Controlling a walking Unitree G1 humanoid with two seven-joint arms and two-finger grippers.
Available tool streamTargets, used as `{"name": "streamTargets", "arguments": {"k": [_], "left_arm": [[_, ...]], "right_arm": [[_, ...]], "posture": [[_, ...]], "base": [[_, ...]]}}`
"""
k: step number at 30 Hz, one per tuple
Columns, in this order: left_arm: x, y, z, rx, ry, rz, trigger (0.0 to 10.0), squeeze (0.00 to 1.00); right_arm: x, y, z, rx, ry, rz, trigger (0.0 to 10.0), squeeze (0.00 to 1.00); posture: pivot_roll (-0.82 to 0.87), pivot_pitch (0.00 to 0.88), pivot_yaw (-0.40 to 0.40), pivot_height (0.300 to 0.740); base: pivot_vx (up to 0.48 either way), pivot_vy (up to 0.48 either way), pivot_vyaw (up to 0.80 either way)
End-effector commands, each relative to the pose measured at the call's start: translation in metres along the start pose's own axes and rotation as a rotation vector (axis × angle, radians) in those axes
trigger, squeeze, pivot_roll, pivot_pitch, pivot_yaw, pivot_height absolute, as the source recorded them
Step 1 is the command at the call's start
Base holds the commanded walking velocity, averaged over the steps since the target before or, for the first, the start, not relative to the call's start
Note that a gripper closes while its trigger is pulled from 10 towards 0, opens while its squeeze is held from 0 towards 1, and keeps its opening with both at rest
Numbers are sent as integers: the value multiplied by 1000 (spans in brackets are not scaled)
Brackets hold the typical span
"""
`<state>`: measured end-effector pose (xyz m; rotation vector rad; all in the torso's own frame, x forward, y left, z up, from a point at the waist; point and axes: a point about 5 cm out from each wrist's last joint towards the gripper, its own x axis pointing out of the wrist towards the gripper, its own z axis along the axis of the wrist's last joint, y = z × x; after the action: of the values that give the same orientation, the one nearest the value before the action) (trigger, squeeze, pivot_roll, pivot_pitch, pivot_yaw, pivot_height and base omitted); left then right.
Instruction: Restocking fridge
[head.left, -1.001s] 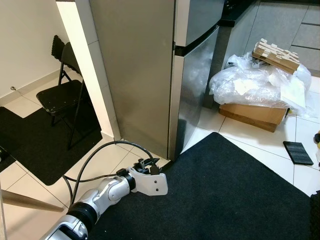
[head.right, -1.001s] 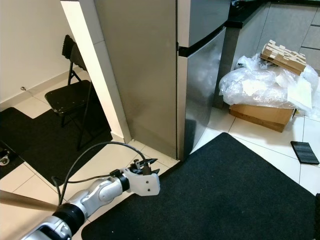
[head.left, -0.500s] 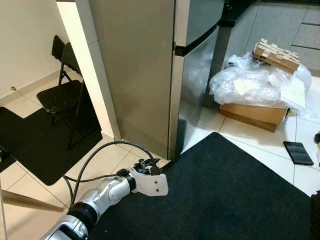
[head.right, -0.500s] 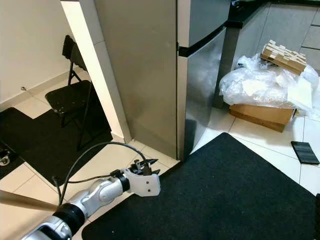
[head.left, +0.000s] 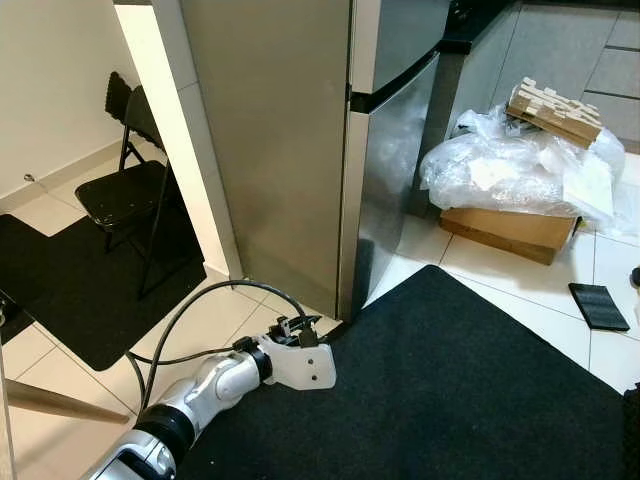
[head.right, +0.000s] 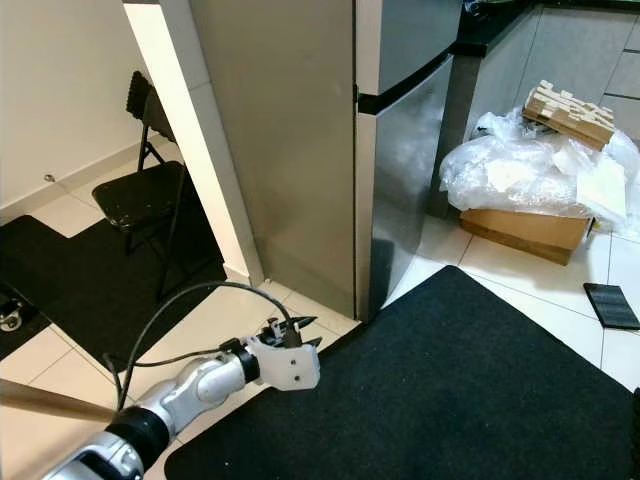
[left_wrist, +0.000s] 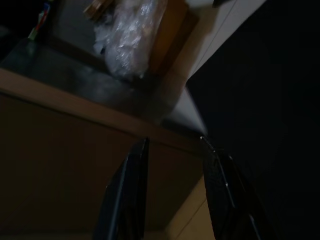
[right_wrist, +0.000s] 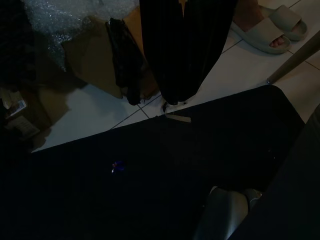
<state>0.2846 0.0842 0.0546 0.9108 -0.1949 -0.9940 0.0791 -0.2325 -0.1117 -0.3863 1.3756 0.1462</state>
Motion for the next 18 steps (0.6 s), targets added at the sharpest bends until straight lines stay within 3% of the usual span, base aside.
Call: {"name": "streamTargets", "arguments": {"k": [1,3,5,6,7,8,10,11,12,14,17,18], "left_arm": [[-2,-4,-3,-67,6,-45,10000,0],[-5,-4,-9,-165,32,-68,10000,0],[-7,-1,-12,-195,40,-63,10000,0],[-10,7,-15,-237,39,3,10000,0],[-15,18,-22,-397,60,108,10000,0],[-15,18,-22,-397,60,108,10000,0],[-23,27,-34,-655,64,237,10000,0],[-30,25,-42,-787,75,286,10000,0],[-30,25,-42,-787,75,286,10000,0],[-41,17,-53,-921,93,355,10000,0],[-50,7,-63,-964,142,439,10000,0],[-52,-1,-67,-1042,159,444,10000,0]], "right_arm": [[0,4,6,9,-26,15,10000,0],[0,5,5,10,-26,16,10000,0],[1,5,5,12,-27,18,10000,0],[1,6,5,15,-27,18,10000,0],[1,6,5,19,-27,19,10000,0],[1,6,5,19,-27,19,10000,0],[1,7,5,23,-26,19,10000,0],[1,7,4,24,-24,20,10000,0],[1,7,4,24,-24,20,10000,0],[1,7,3,24,-20,20,10000,0],[1,7,3,23,-21,20,10000,0],[1,7,4,23,-23,20,10000,0]], "posture": [[6,0,55,740],[3,0,56,740],[-6,0,61,740],[-9,0,63,740],[-8,0,65,740],[-8,0,65,740],[-5,0,64,740],[-4,0,64,740],[-4,0,64,740],[1,0,61,740],[-1,0,61,740],[-1,0,61,740]], "base": [[0,0,0],[0,0,0],[0,0,0],[0,0,0],[0,0,0],[0,0,0],[0,0,0],[0,0,0],[0,0,0],[0,0,0],[0,0,0],[0,0,0]]}}
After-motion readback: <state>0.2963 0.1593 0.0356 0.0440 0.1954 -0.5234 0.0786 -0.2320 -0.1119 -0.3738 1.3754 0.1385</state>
